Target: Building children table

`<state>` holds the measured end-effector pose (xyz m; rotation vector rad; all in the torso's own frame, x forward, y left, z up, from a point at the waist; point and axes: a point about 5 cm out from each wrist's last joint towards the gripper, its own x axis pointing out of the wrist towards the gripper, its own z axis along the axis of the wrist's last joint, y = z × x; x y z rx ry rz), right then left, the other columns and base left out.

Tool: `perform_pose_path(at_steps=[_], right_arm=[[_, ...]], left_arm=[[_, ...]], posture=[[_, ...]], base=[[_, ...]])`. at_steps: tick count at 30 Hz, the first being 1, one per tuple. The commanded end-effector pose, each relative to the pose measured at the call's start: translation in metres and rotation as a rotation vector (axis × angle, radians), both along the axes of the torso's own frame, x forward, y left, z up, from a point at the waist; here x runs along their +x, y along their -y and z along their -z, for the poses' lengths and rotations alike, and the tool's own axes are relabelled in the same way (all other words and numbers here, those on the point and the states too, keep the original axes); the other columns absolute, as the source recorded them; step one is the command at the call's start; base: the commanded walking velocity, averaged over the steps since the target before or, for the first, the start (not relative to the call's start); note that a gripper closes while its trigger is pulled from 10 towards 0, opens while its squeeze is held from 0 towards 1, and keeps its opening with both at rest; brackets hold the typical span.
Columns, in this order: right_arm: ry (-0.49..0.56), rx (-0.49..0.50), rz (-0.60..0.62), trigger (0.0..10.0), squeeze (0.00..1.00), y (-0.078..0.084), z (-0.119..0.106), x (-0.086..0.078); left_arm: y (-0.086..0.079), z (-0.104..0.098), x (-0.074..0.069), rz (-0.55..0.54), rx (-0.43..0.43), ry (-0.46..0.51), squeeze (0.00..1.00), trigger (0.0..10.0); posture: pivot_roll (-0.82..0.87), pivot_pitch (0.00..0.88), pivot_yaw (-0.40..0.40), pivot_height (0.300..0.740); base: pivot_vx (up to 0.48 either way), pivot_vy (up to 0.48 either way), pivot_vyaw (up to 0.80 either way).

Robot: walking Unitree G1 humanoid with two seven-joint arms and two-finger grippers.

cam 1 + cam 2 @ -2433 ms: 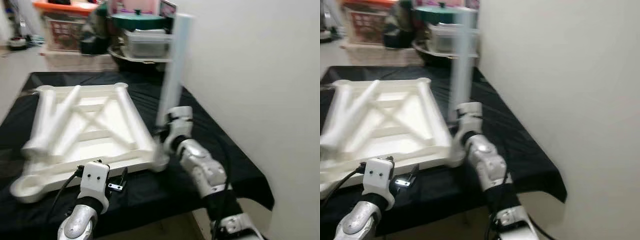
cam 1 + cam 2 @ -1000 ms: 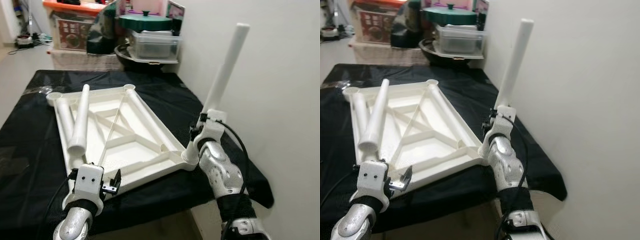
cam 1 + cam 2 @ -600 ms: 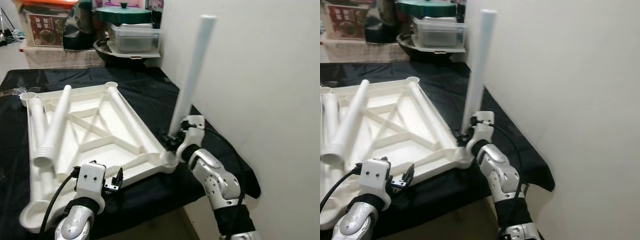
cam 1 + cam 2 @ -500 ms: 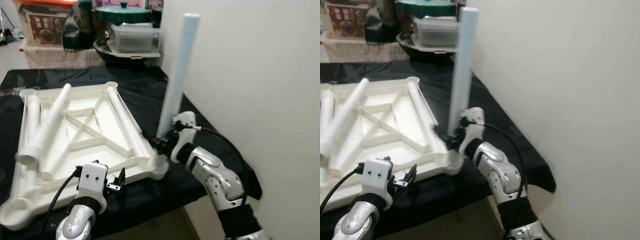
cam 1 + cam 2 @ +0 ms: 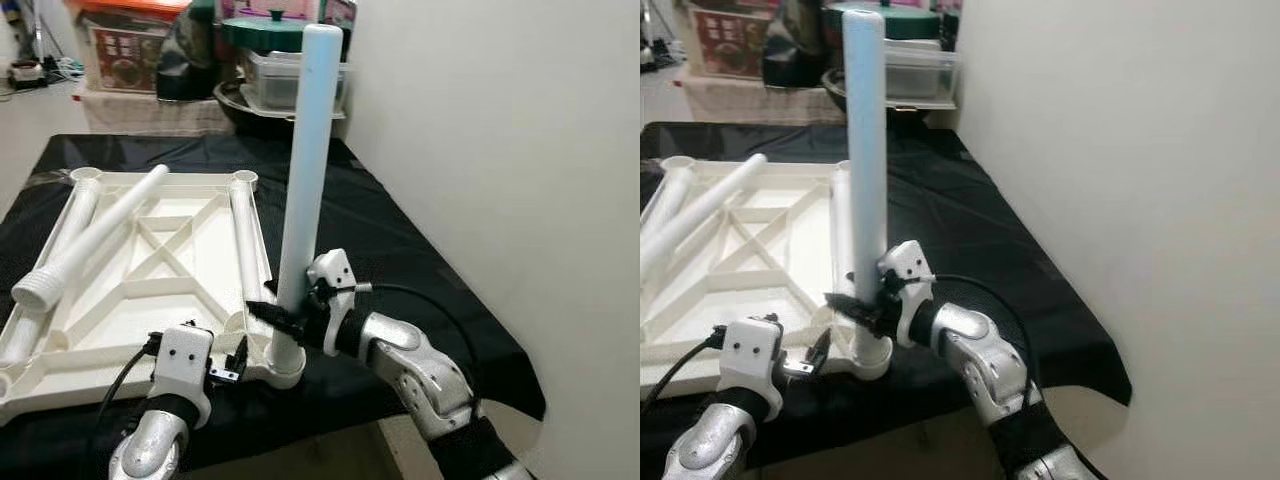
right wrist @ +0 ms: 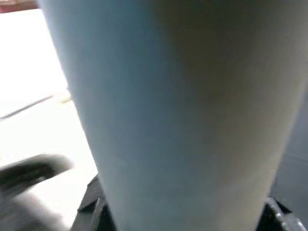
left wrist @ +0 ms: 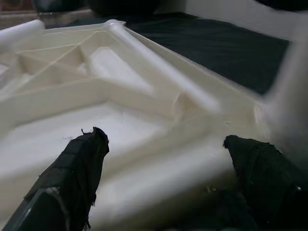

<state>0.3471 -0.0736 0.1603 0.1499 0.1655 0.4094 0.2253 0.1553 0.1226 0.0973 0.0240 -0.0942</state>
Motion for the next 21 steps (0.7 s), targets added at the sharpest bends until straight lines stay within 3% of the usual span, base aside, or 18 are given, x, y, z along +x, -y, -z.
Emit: perform_pose_path(at_steps=[1,7,8,9,10,13,14,15,16,17,18,19,20,21], right_arm=[[-0.248,-0.040,0.369,0.0,0.00,0.046,0.046,-0.001],[-0.289,-0.049,0.335,0.0,0.00,0.037,0.057,-0.010],[-0.234,-0.068,0.281,10.0,0.00,0.028,0.051,-0.012],[-0.234,-0.068,0.281,10.0,0.00,0.028,0.051,-0.012],[-0.107,-0.002,0.127,10.0,1.00,0.010,0.029,-0.013],[-0.072,0.028,0.069,10.0,1.00,0.005,0.022,-0.014],[-0.038,0.060,-0.001,10.0,0.00,0.002,0.013,-0.012],[0.001,0.107,-0.132,10.0,0.00,-0.002,0.002,-0.014],[0.001,0.107,-0.132,10.0,0.00,-0.002,0.002,-0.014],[0.041,0.142,-0.255,10.0,0.00,-0.005,-0.008,-0.018],[0.041,0.142,-0.255,10.0,0.00,-0.005,-0.008,-0.018],[0.108,0.151,-0.436,10.0,0.00,-0.008,-0.020,-0.028],[0.108,0.151,-0.436,10.0,0.00,-0.008,-0.020,-0.028],[0.157,0.139,-0.586,10.0,0.00,-0.010,-0.026,-0.040]], left_arm=[[0.000,0.002,-0.002,-0.001,0.008,-0.013,0.00,10.0],[0.001,0.003,-0.002,-0.001,0.006,-0.015,0.00,10.0],[0.001,0.003,-0.002,-0.001,0.005,-0.015,0.00,10.0],[0.001,0.003,-0.002,-0.001,0.005,-0.015,0.00,10.0],[0.001,0.003,-0.002,-0.002,0.005,-0.013,0.00,10.0],[0.001,0.003,-0.002,-0.002,0.005,-0.013,0.00,10.0],[0.001,0.003,-0.002,-0.002,0.005,-0.012,0.00,10.0],[0.001,0.002,-0.001,-0.002,0.004,-0.011,0.00,10.0],[0.001,0.002,-0.001,-0.002,0.004,-0.011,0.00,10.0],[0.000,0.002,-0.001,-0.003,0.005,-0.011,0.00,10.0],[0.000,0.002,-0.001,-0.003,0.005,-0.011,0.00,10.0],[0.000,0.003,-0.001,-0.002,0.005,-0.011,0.00,10.0],[0.000,0.003,-0.001,-0.002,0.005,-0.011,0.00,10.0],[0.000,0.003,-0.001,0.000,0.005,-0.011,0.00,10.0]], posture=[[0.16,0.000,-0.162,0.740],[0.17,0.000,-0.163,0.740],[0.17,0.000,-0.163,0.740],[0.17,0.000,-0.163,0.740],[0.17,0.000,-0.164,0.740],[0.17,0.000,-0.164,0.740],[0.17,0.000,-0.166,0.740],[0.17,0.000,-0.166,0.740],[0.17,0.000,-0.166,0.740],[0.16,0.000,-0.165,0.740],[0.16,0.000,-0.165,0.740],[0.16,0.000,-0.163,0.740],[0.16,0.000,-0.163,0.740],[0.16,0.000,-0.162,0.740]], base=[[0.000,0.000,0.00],[0.000,0.000,0.00],[0.000,0.000,0.00],[0.000,0.000,0.00],[0.000,0.000,0.00],[0.000,0.000,0.00],[0.000,0.000,0.00],[0.000,0.000,0.00],[0.000,0.000,0.00],[0.000,0.000,0.00],[0.000,0.000,0.00],[0.000,0.000,0.00],[0.000,0.000,0.00],[0.000,0.000,0.00]])
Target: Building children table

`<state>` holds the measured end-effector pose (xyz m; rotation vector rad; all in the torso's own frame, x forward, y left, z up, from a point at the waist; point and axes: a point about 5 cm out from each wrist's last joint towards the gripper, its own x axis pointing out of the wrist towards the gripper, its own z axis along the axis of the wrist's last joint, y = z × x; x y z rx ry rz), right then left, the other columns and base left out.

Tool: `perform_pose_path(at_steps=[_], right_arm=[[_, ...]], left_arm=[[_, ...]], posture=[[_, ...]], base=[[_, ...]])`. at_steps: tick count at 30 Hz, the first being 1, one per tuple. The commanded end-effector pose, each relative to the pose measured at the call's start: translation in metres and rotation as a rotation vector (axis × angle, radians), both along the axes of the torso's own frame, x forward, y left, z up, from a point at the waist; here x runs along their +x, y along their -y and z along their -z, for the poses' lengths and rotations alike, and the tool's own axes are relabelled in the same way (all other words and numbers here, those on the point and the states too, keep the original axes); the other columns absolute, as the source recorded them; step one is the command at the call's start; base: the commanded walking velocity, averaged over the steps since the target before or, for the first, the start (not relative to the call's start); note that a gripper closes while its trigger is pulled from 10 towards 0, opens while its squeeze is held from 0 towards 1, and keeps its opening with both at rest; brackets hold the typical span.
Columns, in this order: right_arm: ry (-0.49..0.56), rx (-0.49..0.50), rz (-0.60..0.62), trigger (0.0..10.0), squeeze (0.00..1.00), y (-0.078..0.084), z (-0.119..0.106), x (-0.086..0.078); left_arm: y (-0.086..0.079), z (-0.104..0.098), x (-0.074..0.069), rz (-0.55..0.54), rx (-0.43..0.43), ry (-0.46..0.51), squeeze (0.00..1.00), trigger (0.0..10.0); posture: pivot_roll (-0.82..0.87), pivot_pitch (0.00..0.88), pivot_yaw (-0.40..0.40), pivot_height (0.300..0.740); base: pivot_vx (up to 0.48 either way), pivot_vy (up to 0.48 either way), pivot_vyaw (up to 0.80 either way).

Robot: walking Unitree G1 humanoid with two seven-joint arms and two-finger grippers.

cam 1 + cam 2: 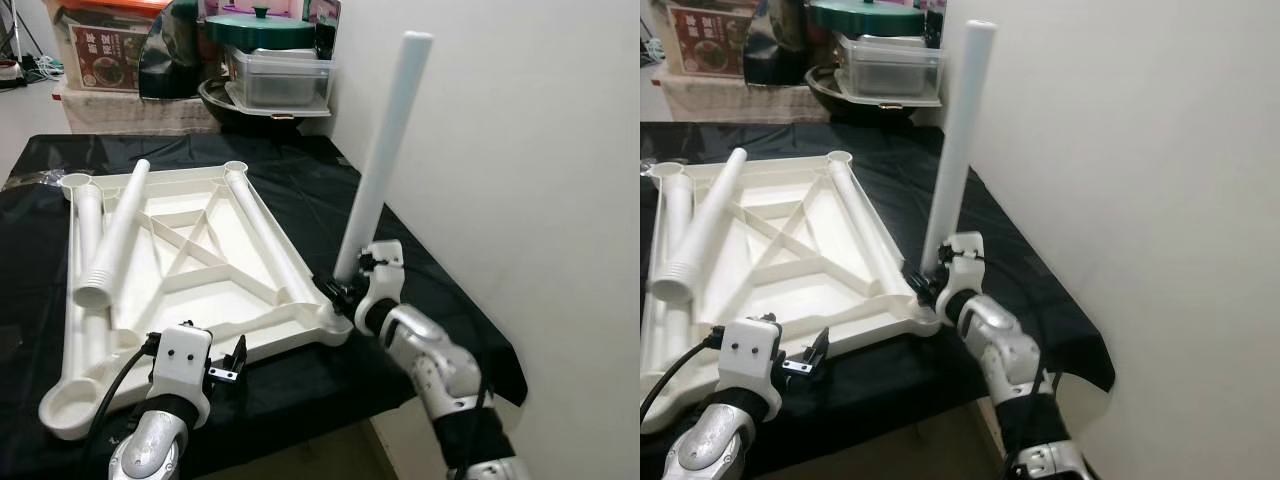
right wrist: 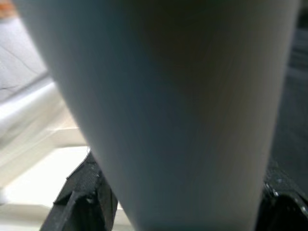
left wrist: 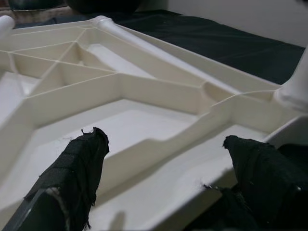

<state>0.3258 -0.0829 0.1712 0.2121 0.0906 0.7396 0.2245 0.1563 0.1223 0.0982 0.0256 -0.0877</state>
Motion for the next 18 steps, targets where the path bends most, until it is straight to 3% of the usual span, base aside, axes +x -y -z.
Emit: perform_pose_path(at_steps=[1,2,3,4,6,8,9,10,11,12,13,14,15,16,17,18], right_arm=[[0.088,0.037,-0.266,10.0,0.00,-0.019,-0.016,-0.019],[0.088,0.037,-0.266,10.0,0.00,-0.019,-0.016,-0.019],[0.121,0.025,-0.377,10.0,0.00,-0.021,-0.018,-0.029],[0.121,0.025,-0.377,10.0,0.00,-0.021,-0.018,-0.029],[0.133,0.001,-0.498,10.0,0.00,-0.029,-0.012,-0.045],[0.126,-0.007,-0.509,10.0,0.00,-0.032,-0.008,-0.047],[0.117,-0.014,-0.502,9.1,0.00,-0.035,-0.004,-0.047],[0.105,-0.020,-0.479,4.9,0.00,-0.036,-0.001,-0.044],[0.105,-0.020,-0.479,4.9,0.00,-0.036,-0.001,-0.044],[0.091,-0.024,-0.446,2.3,0.00,-0.036,0.002,-0.041],[0.091,-0.024,-0.446,2.3,0.00,-0.036,0.002,-0.041],[0.055,-0.052,-0.310,0.0,0.00,-0.034,0.007,-0.027],[-0.035,-0.100,-0.038,0.0,0.00,-0.022,0.017,-0.003],[-0.153,-0.146,0.279,0.0,0.00,0.000,0.032,0.016],[-0.240,-0.179,0.478,0.0,0.00,0.016,0.043,0.024],[-0.240,-0.179,0.478,0.0,0.00,0.016,0.043,0.024]], left_arm=[[0.001,0.002,0.000,0.006,0.004,-0.010,0.00,10.0],[0.001,0.002,0.000,0.006,0.004,-0.010,0.00,10.0],[0.001,0.002,0.000,0.008,0.004,-0.010,0.00,10.0],[0.001,0.002,0.000,0.008,0.004,-0.010,0.00,10.0],[-0.001,0.002,0.000,0.003,0.008,-0.009,0.00,10.0],[-0.002,0.002,0.000,-0.001,0.010,-0.008,0.00,10.0],[-0.002,0.002,0.000,-0.005,0.011,-0.007,0.00,10.0],[-0.003,0.002,0.000,-0.007,0.012,-0.006,0.00,10.0],[-0.003,0.002,0.000,-0.007,0.012,-0.006,0.00,10.0],[-0.003,0.002,0.000,-0.007,0.012,-0.006,0.00,10.0],[-0.003,0.002,0.000,-0.007,0.012,-0.006,0.00,10.0],[-0.003,0.002,0.000,-0.008,0.012,-0.007,0.00,10.0],[-0.002,0.002,-0.001,-0.006,0.012,-0.008,0.00,10.0],[-0.001,0.003,-0.001,-0.004,0.012,-0.010,0.00,10.0],[-0.001,0.003,-0.001,-0.002,0.012,-0.010,0.00,10.0],[-0.001,0.003,-0.001,-0.002,0.012,-0.010,0.00,10.0]], posture=[[0.16,0.000,-0.162,0.740],[0.16,0.000,-0.162,0.740],[0.16,0.000,-0.165,0.740],[0.16,0.000,-0.165,0.740],[0.17,0.000,-0.171,0.740],[0.18,0.000,-0.176,0.740],[0.18,0.000,-0.176,0.740],[0.18,0.000,-0.176,0.740],[0.18,0.000,-0.176,0.740],[0.18,0.000,-0.176,0.740],[0.18,0.000,-0.176,0.740],[0.18,0.000,-0.174,0.740],[0.18,0.000,-0.172,0.740],[0.17,0.000,-0.172,0.740],[0.18,0.000,-0.173,0.740],[0.18,0.000,-0.173,0.740]], base=[[0.000,0.000,0.00],[0.000,0.000,0.00],[0.000,0.000,0.00],[0.000,0.000,0.00],[0.000,0.000,0.00],[0.000,0.000,0.00],[0.000,0.000,0.00],[0.000,0.000,0.00],[0.000,0.000,0.00],[0.000,0.000,0.00],[0.000,0.000,0.00],[0.000,0.000,0.00],[0.000,0.000,0.00],[0.000,0.000,0.00],[0.000,0.000,0.00],[0.000,0.000,0.00]])
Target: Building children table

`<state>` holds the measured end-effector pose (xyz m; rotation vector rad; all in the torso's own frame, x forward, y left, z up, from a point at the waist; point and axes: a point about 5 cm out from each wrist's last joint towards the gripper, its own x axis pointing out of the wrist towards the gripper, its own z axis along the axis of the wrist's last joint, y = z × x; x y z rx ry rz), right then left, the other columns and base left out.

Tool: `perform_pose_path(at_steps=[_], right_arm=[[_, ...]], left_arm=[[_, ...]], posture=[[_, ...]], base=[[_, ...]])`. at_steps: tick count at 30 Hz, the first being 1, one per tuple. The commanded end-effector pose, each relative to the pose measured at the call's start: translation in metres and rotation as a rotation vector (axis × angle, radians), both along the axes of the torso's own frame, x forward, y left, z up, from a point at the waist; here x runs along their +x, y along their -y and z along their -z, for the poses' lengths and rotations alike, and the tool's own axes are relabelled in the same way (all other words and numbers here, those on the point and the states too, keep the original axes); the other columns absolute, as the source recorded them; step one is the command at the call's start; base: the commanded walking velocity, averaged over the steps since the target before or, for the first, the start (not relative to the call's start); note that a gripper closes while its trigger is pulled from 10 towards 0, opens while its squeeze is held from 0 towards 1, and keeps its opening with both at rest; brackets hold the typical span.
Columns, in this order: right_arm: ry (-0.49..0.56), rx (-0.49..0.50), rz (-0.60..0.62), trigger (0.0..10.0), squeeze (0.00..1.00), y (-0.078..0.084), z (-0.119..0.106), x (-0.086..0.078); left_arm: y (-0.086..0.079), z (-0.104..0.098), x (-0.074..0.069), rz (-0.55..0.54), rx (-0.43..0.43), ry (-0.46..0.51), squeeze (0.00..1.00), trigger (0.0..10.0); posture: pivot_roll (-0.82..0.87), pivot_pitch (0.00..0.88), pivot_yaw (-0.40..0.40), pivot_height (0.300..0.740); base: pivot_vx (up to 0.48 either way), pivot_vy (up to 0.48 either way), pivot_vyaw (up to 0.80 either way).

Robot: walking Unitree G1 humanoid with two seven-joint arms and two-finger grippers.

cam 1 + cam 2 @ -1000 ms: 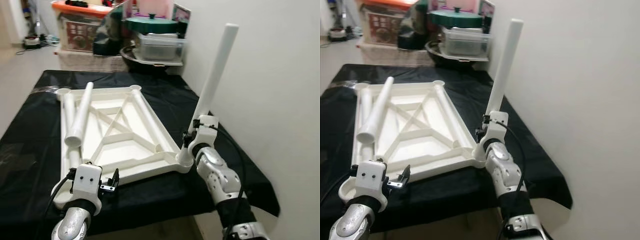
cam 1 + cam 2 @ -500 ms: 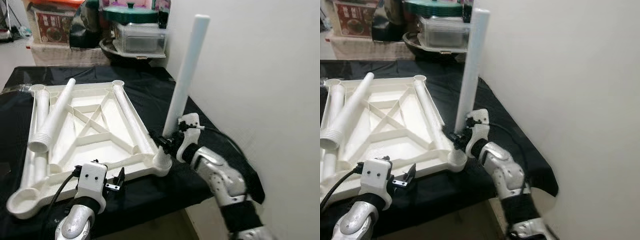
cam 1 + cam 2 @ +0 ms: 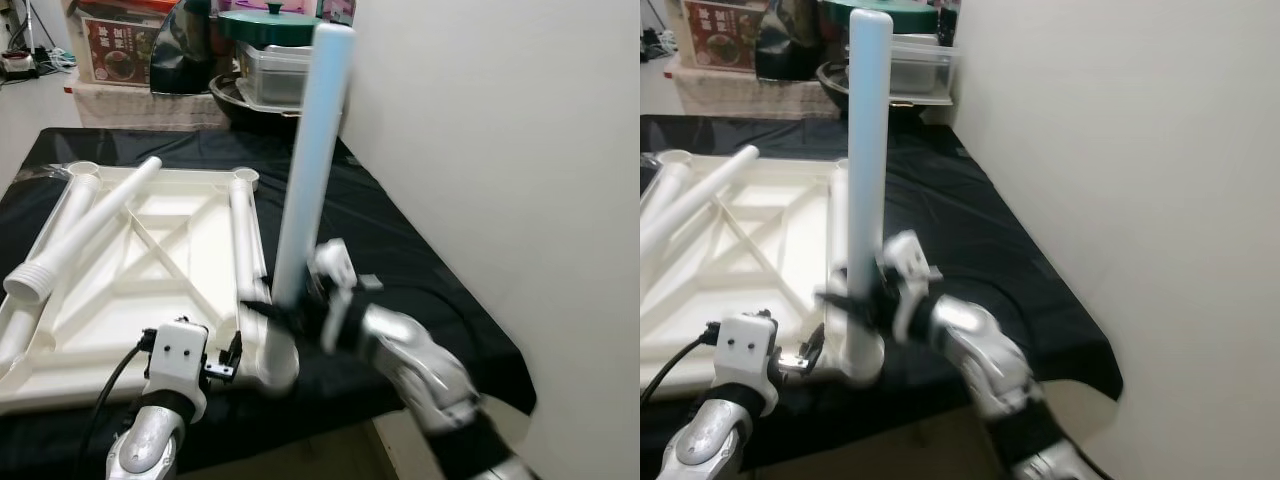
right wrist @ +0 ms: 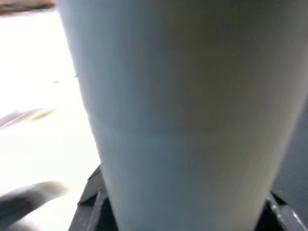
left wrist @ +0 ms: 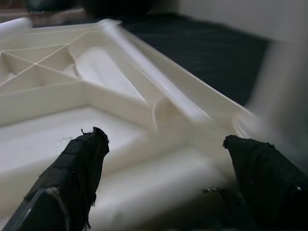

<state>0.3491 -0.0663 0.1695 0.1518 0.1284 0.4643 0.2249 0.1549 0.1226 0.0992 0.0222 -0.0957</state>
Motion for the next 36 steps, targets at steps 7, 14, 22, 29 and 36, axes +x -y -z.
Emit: perform_pose_path(at_steps=[7,14,22,29,36], right_arm=[[-0.228,-0.076,0.529,0.0,0.00,0.064,0.050,-0.007],[-0.148,-0.016,0.323,10.0,0.00,0.028,0.035,-0.005],[-0.024,0.061,0.173,10.0,1.00,0.012,0.009,-0.007],[0.105,0.134,-0.347,10.0,0.00,-0.018,-0.020,-0.039],[0.143,0.044,-0.713,10.0,0.00,-0.025,-0.013,-0.069]], left_arm=[[-0.002,0.003,-0.002,-0.013,0.012,-0.014,0.00,10.0],[-0.001,0.004,-0.002,-0.011,0.012,-0.016,0.00,10.0],[-0.003,0.004,-0.002,-0.008,0.014,-0.019,0.00,10.0],[-0.004,0.004,-0.001,-0.008,0.015,-0.020,0.00,10.0],[-0.004,0.004,-0.001,-0.009,0.016,-0.020,0.00,10.0]], posture=[[0.18,0.000,-0.172,0.740],[0.17,0.000,-0.168,0.740],[0.17,0.000,-0.168,0.740],[0.17,0.000,-0.166,0.740],[0.18,0.000,-0.173,0.740]], base=[[0.000,0.000,0.00],[0.000,0.000,0.00],[0.000,0.000,0.00],[0.000,0.000,0.00],[0.000,0.000,0.00]])
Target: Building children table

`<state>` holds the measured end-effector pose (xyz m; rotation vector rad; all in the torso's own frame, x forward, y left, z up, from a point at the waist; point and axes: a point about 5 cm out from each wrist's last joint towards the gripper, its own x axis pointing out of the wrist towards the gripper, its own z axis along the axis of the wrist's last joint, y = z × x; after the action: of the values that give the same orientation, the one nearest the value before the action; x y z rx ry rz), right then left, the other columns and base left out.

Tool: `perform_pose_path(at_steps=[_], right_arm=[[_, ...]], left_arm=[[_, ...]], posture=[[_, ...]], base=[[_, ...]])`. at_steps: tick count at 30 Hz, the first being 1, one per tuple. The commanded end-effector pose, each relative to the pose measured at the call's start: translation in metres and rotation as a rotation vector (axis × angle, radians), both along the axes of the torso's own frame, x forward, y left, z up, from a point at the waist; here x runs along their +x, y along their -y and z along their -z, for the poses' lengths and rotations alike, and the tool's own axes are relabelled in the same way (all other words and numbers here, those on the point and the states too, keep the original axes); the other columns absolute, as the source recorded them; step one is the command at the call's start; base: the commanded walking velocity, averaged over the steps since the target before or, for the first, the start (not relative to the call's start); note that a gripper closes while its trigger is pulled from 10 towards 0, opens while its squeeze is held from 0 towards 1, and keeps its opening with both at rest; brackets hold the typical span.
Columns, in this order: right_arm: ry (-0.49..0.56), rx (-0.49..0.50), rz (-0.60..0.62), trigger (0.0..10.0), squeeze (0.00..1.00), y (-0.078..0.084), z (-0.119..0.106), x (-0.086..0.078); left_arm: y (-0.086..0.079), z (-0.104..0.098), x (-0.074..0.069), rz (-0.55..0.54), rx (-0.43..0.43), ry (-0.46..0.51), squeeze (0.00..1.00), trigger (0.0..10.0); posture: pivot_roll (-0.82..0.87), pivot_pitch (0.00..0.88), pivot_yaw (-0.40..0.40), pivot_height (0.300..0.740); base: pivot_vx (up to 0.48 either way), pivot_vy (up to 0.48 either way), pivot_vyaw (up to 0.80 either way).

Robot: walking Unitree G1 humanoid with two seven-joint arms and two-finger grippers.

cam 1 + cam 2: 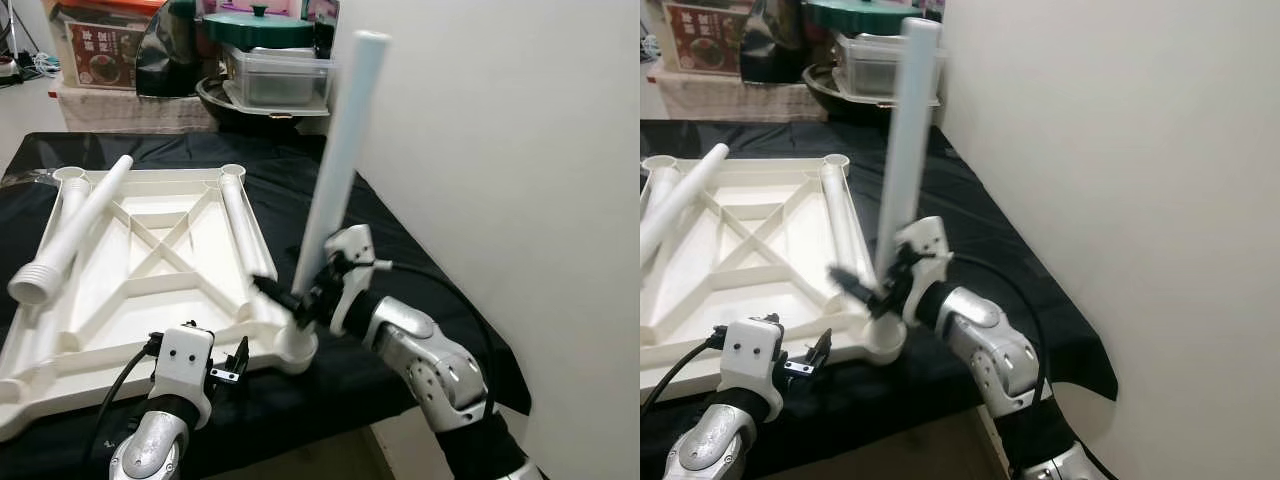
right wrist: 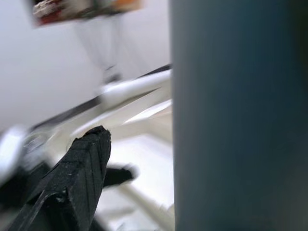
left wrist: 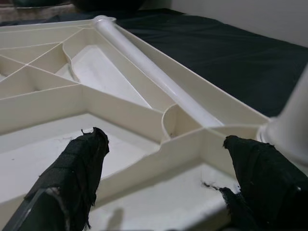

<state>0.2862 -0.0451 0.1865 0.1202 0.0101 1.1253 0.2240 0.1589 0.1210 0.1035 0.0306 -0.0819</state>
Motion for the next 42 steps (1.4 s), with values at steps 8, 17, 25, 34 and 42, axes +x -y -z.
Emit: perform_pose_path(at_steps=[8,17,25,34,42], right_arm=[[-0.059,-0.066,-0.049,0.0,0.00,-0.006,0.024,-0.001],[-0.253,-0.122,0.586,0.0,0.00,0.027,0.046,0.050],[-0.400,-0.118,1.183,0.0,0.00,0.076,0.068,0.054],[-0.337,-0.014,0.963,10.0,0.00,0.048,0.049,0.057],[-0.221,0.091,0.623,10.0,1.00,0.017,0.020,0.048]], left_arm=[[0.000,0.001,-0.001,-0.002,0.014,-0.009,0.00,10.0],[0.002,0.002,-0.002,0.007,0.013,-0.013,0.00,10.0],[0.003,0.002,-0.002,0.006,0.012,-0.014,0.00,10.0],[0.002,0.003,-0.001,0.007,0.013,-0.014,0.00,10.0],[0.001,0.004,-0.001,0.009,0.015,-0.017,0.00,10.0]], posture=[[0.19,0.000,-0.182,0.740],[0.18,0.000,-0.176,0.740],[0.18,0.000,-0.172,0.740],[0.18,0.000,-0.172,0.740],[0.17,0.000,-0.171,0.740]], base=[[0.000,0.000,0.00],[0.000,0.000,0.00],[0.000,0.000,0.00],[0.000,0.000,0.00],[0.000,0.000,0.00]])
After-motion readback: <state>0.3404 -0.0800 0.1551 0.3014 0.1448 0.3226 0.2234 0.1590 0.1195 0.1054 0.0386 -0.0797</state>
